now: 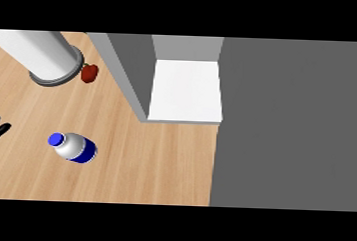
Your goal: Pick up the bottled water, place it into the cabinet and close the cabinet
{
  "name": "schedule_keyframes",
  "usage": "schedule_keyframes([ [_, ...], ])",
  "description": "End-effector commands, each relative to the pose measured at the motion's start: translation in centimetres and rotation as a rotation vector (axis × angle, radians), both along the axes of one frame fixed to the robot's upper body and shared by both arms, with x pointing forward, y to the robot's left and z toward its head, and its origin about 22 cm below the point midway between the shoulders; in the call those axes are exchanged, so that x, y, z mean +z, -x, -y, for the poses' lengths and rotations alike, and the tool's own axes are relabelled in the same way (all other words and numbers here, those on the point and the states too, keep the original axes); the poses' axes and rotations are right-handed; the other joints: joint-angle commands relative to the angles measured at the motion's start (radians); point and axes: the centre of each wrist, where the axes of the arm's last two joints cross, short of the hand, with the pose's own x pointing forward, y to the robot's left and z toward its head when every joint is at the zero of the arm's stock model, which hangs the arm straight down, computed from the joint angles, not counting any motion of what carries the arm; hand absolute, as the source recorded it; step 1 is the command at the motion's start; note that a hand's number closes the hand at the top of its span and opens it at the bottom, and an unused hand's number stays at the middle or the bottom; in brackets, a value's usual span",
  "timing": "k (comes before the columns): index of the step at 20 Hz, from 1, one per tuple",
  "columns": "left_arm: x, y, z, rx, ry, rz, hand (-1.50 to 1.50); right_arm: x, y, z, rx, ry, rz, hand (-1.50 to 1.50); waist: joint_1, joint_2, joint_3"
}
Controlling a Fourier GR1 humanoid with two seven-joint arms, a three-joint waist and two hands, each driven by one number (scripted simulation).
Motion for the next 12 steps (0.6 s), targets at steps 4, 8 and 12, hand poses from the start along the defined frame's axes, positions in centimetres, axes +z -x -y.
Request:
schedule_keyframes([
  [4,-0.9,1.6,-1.6,0.027,-0.019,-0.034,-1.50,1.9,3.1,-0.2,0.011,0.001,0.012,-1.50,0.000,0.000,0.000],
  [8,-2.7,0.4,-2.1,0.109,-0.018,-0.038,-1.50,0.1,3.7,-0.9,0.002,-0.020,-0.012,-1.50,-0.009,0.000,0.000],
  [12,-5.0,-1.6,-1.4,0.145,-0.031,-0.044,-1.50,1.1,4.5,-0.2,0.012,0.000,0.014,-1.50,-0.012,0.001,0.000],
])
